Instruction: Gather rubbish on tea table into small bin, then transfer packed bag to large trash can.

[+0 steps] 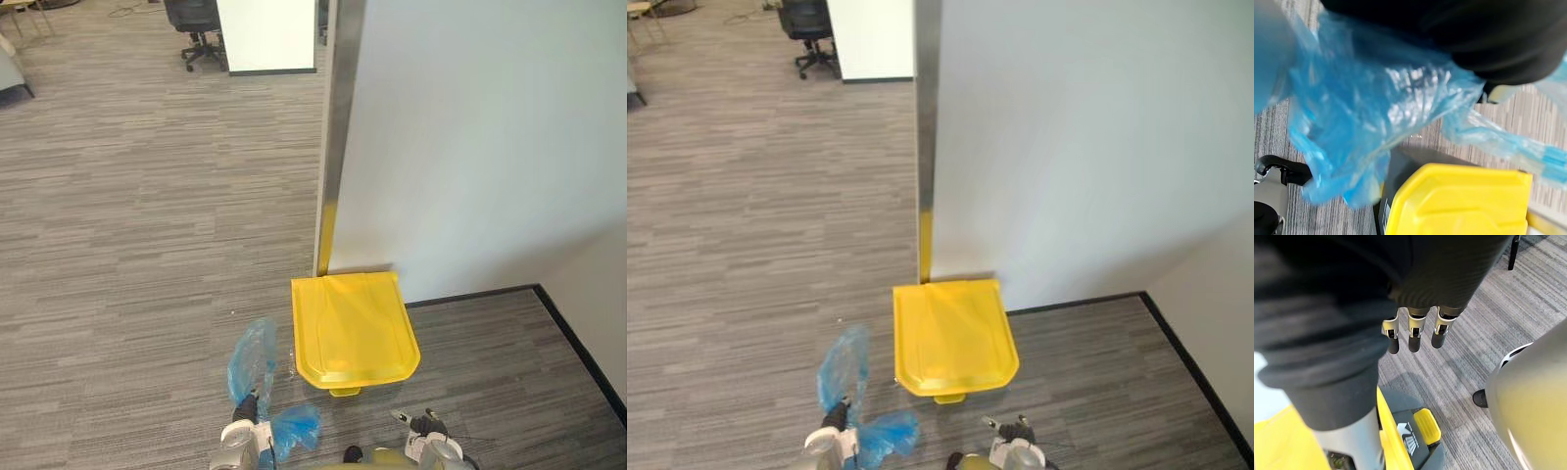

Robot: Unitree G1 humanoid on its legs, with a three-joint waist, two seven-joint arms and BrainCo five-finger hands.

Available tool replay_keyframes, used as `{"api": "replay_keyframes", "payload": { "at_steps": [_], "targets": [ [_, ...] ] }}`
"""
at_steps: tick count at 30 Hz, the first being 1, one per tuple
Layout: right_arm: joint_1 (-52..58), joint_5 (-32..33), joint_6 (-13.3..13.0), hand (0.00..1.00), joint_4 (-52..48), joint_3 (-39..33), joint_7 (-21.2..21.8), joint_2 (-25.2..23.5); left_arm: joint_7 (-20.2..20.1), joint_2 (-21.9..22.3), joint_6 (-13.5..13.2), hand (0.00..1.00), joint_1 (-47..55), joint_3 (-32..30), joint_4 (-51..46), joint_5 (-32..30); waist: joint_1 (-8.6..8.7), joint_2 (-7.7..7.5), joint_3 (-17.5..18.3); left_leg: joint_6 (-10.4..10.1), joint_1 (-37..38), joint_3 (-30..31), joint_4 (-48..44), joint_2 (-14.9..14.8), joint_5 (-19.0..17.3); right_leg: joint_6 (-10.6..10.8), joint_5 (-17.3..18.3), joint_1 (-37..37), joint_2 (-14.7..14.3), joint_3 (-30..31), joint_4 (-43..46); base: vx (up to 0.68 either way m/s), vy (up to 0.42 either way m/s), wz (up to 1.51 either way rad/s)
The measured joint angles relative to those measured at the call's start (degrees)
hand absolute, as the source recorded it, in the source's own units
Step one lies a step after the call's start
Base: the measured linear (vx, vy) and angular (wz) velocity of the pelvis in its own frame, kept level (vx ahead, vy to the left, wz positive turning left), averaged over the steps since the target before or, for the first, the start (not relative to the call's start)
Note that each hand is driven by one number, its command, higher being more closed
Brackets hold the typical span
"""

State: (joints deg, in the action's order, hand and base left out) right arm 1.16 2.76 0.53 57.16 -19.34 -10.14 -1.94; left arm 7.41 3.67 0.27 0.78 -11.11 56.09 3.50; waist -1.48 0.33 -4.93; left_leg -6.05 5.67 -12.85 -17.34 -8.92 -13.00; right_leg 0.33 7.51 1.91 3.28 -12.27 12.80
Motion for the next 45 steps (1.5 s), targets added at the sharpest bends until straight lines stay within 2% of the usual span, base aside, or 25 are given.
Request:
{"api": "replay_keyframes", "payload": {
  "at_steps": [4,9,14,23,30,37,39,41,42,43,44,45],
  "targets": [
    [-0.01,0.15,-0.01,0.00,0.08,-1.06,0.03,0.41,0.09,-0.11,0.02,1.00,-0.02,1.05,0.08,-0.05,-0.42,0.75,0.36,0.25,1.65,-0.92,4.32,1.07,0.23,0.55,-2.44,-0.05,0.06,0.92,-2.36,-0.01,0.096,-0.10],
    [-0.01,0.16,-0.09,0.00,0.04,-1.93,-0.17,0.19,0.14,-0.44,0.04,1.00,-0.10,1.10,0.77,-0.20,-0.33,0.66,0.58,0.36,2.63,-2.58,5.18,2.80,0.31,1.85,-4.75,0.16,0.90,3.70,-3.47,-0.05,0.107,-0.21],
    [0.01,0.11,-0.08,0.00,0.08,-1.95,-1.10,0.12,0.28,-1.85,0.00,1.00,1.02,0.79,0.77,-1.12,-0.45,0.48,0.54,0.37,3.03,-4.55,5.72,3.80,0.31,1.99,-7.72,0.46,1.04,6.34,-5.15,-0.08,0.070,-0.18],
    [-0.14,-0.13,-0.14,0.00,0.00,-1.75,-1.39,-0.30,1.34,-2.22,-0.39,1.00,1.44,-1.82,0.78,-1.02,-0.80,-0.39,-0.08,0.52,4.43,-5.61,9.87,3.88,0.25,2.08,-7.80,2.14,0.31,7.62,-5.06,-0.11,-0.013,-0.12],
    [-0.10,-0.19,-0.27,0.00,-0.16,-0.74,-1.73,-0.23,1.32,-1.56,-0.74,1.00,1.12,-3.52,0.41,-1.00,-0.81,-0.66,-0.79,1.83,4.86,-5.63,11.38,3.28,0.34,1.92,-7.55,2.54,-0.45,6.95,-4.94,-0.14,-0.080,-0.01],
    [-0.06,-0.54,-0.21,0.00,-0.18,0.41,-1.73,0.00,1.32,-1.52,-0.76,1.00,1.18,-3.58,0.36,-1.00,-1.36,-0.81,-0.89,1.37,4.63,-6.93,11.22,3.24,-0.10,2.13,-7.93,3.25,-0.59,7.78,-5.07,-0.02,-0.008,-0.09],
    [-0.03,-0.58,-0.04,0.00,-0.10,1.14,-1.74,0.28,1.33,-1.60,-0.78,1.00,1.18,-3.55,0.34,-1.00,-1.78,-1.06,-0.83,1.64,4.47,-6.85,10.76,3.38,-0.55,2.60,-7.18,4.08,-0.18,7.64,-2.84,0.07,0.038,0.05],
    [-0.13,-0.61,-0.01,0.00,-0.10,1.81,-1.74,0.29,1.33,-2.38,-0.81,1.00,0.55,-3.55,0.58,-0.98,-1.72,-1.98,-2.09,2.98,4.53,-4.93,7.93,4.31,-2.63,4.15,-3.81,6.69,2.26,6.63,6.59,0.07,0.056,0.20],
    [-0.15,-0.60,0.01,0.00,-0.10,1.77,-1.74,0.35,1.35,-2.43,-0.79,1.00,0.39,-3.56,0.84,-0.98,-1.70,-2.02,-2.22,3.19,4.74,-4.65,7.83,4.53,-2.87,4.68,-3.44,7.15,2.69,6.30,8.25,0.07,0.067,0.39],
    [-0.36,-0.60,0.01,0.00,-0.21,1.37,-1.77,1.01,1.36,-2.43,-0.72,1.00,-0.47,-3.64,1.38,-1.01,-1.40,-1.75,-3.14,4.14,6.45,-3.39,7.46,4.80,-3.69,6.18,-3.13,10.95,4.01,5.00,17.81,0.07,0.070,0.31],
    [-1.08,-0.60,0.05,0.00,-0.07,0.87,-1.78,1.81,1.40,-2.69,-0.74,1.00,-0.77,-3.76,1.63,-1.01,-1.49,-1.36,-3.64,4.51,7.10,-2.74,5.45,4.28,-5.54,6.04,-2.34,14.56,3.66,5.05,23.71,0.09,0.066,0.27],
    [-1.22,-0.60,0.33,0.00,0.01,0.78,-1.82,1.86,1.41,-2.92,-0.74,1.00,-0.84,-3.76,1.88,-1.01,-1.64,-1.39,-3.80,4.54,7.38,-2.74,4.70,4.02,-6.21,5.43,-1.84,15.33,3.21,4.94,23.84,0.16,0.044,0.07]
  ]
}}
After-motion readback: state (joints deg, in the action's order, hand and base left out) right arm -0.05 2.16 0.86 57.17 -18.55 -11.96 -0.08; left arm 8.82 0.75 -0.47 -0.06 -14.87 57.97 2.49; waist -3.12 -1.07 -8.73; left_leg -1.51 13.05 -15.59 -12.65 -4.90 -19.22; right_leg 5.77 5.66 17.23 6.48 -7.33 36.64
